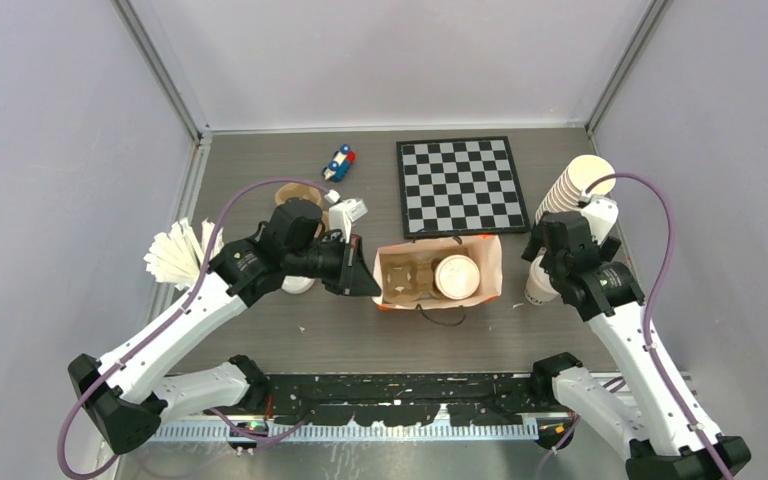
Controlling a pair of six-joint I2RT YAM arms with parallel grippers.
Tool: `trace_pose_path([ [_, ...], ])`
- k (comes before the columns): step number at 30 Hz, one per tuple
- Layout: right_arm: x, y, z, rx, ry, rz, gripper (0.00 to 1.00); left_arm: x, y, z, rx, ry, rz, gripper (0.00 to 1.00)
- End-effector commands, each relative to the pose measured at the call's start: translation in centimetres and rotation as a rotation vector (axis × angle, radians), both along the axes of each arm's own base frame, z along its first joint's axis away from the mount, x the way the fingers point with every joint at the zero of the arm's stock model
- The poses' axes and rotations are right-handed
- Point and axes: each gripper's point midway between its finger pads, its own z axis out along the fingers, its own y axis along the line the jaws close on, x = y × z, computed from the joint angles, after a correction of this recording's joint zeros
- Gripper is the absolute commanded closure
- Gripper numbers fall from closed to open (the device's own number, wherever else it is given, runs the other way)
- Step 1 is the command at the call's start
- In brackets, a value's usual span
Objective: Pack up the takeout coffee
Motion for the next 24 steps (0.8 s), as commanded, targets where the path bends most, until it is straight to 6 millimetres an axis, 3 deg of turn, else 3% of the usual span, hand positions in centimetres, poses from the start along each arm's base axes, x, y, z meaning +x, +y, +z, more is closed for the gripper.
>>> trace_pose_path([
  [1,1.7,-0.7,-0.2,0.117,-0.120,-0.089,0.04,-0.9,-0.3,2.6,-0.086,-0.039,-0.053,1.00],
  [5,2.0,-0.7,-0.2,0.115,-0.188,-0.045,0.05,-1.3,-0.2,2.5,-0.099,-0.034,-0.059,1.00],
  [10,0.9,-1.1,-1.8,0.093,-0.179,-0.024,0.05,-1.8,0.1,2.4,-0.114,-0.034,-0.055,1.00],
  [18,-0.4,-2.2,-4.0,0.113,-0.121,-0.156,0.04,-2.2,0.7,2.3,-0.100,-0.043,-0.054,1.00],
  [24,0.1,-2.2,-4.8,0.112,-0.110,-0.170,0.05,-2.3,0.7,2.0,-0.095,-0.033,-0.058,1.00],
])
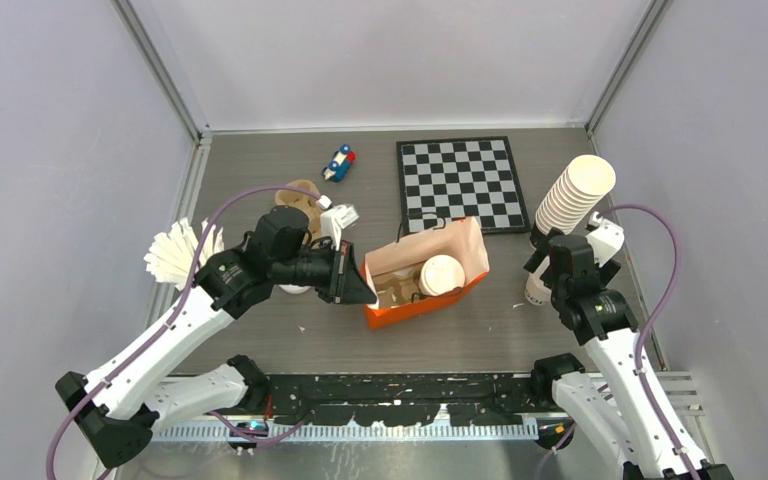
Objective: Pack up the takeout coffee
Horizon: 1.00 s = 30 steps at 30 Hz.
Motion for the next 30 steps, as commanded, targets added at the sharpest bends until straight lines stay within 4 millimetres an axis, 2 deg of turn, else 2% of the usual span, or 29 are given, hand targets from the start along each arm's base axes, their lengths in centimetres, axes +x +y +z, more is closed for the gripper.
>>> trace_pose_path([
  [1,0.8,-0.6,0.3,0.009,-0.030,-0.074,0.05,-0.2,-0.1,0.7,-0.030,-0.025,-0.023,1.00],
  [8,1.0,-0.6,-0.6,0.031,-0.031,-0.100,0.05,0.0,-0.5,0.9,-0.037,-0.026,-0.031,1.00],
  [16,1.6,-0.4,-1.7,0.005,0.047,-0.090,0.06,0.1,-0.5,1.1,-0.036,-0.035,-0.032,1.00],
  [27,1.9,0.1,-2.2,0.008,0.083,-0.062,0.14,0.2,-0.2,1.2,-0.026,-0.045,-0.024,1.00],
  [30,2.1,1.0,-2.3,0.036,0.074,-0.008,0.19,0.2,-0.2,1.1,-0.026,-0.046,-0.025,1.00],
])
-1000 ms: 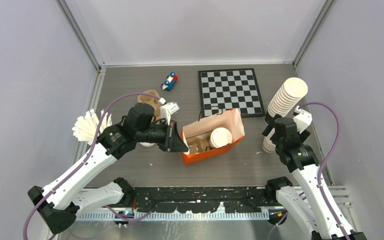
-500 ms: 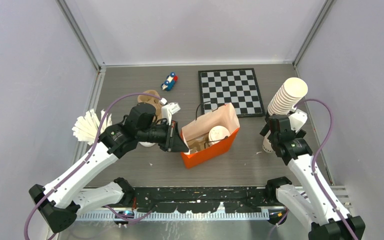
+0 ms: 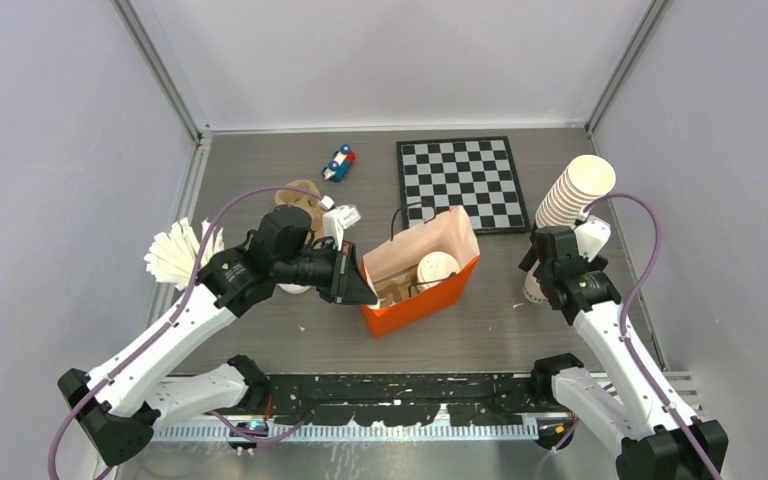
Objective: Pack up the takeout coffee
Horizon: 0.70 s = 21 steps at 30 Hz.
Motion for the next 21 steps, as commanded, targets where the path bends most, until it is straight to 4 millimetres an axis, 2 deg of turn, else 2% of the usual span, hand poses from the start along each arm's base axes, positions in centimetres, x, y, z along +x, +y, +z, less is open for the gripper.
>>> trace_pose_path([
  [1,1.2,1.4,0.9,0.056,-0.048,0.068,0.20,0.1,-0.1,1.5,-0.035,-0.055,-0.017,1.00],
  [9,1.4,4.7,1.2,0.137,-0.037,0.257,0.22,0.2,-0.1,1.7,-0.038,-0.065,-0.017,1.00],
  [15,1.4,6.4,0.9,0.133,0.013,0.337,0.22,0.3,-0.1,1.5,-0.031,-0.063,-0.016,1.00],
  [21,1.9,7.4,1.0,0.046,0.041,0.368,0.15,0.3,0.0,1.6,-0.027,-0.068,-0.016,1.00],
])
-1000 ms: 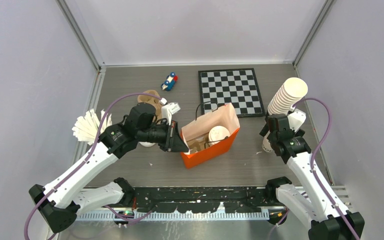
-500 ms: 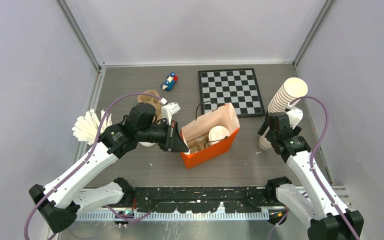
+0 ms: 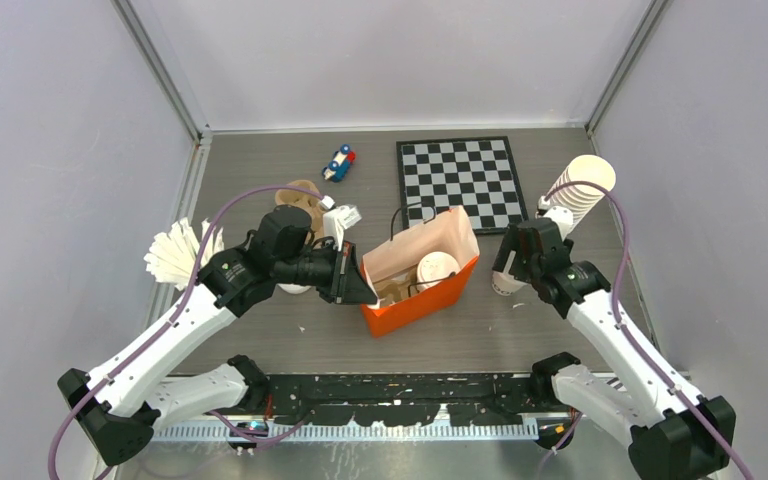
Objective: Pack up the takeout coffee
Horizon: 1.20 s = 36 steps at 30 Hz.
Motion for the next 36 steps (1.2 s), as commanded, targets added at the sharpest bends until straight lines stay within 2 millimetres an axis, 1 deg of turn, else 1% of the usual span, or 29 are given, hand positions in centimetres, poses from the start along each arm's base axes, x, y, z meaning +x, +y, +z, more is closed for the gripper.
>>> trace_pose_path([
  [1,0.5,0.9,0.9,-0.048,-0.005,0.032,0.14,0.3,-0.1,1.7,-0.029,-0.053,-0.009,1.00],
  [9,1.2,1.2,0.9,-0.086,-0.012,0.059,0.12,0.1,0.1,1.6,-0.024,-0.052,-0.008,1.00],
  [15,1.3,1.4,0.6,-0.098,-0.008,0.080,0.12,0.2,0.0,1.6,-0.025,-0.056,-0.008,1.00],
  [18,1.4,1.6,0.5,-0.102,-0.005,0.088,0.15,0.2,0.0,1.6,-0.024,-0.054,-0.007,1.00],
  [22,1.4,1.7,1.0,-0.101,-0.019,0.102,0.20,0.2,0.1,1.7,-0.024,-0.053,-0.005,1.00],
  [27,1.1,1.6,2.9,-0.086,-0.062,0.107,0.21,0.4,0.0,1.9,-0.022,-0.057,-0.001,1.00],
  [29,0.9,1.4,4.1,-0.090,-0.078,0.111,0.21,0.4,0.0,2.0,-0.020,-0.062,-0.003,1.00],
  [33,0.2,0.8,7.2,-0.118,-0.107,0.135,0.21,0.6,0.0,2.0,-0.014,-0.068,-0.007,1.00],
  [35,-0.5,0.6,9.3,-0.120,-0.131,0.155,0.22,0.7,-0.2,2.1,-0.014,-0.068,-0.010,1.00],
  [36,-1.0,0.5,10.8,-0.117,-0.149,0.166,0.22,0.7,-0.3,2.2,-0.014,-0.067,-0.012,1.00],
])
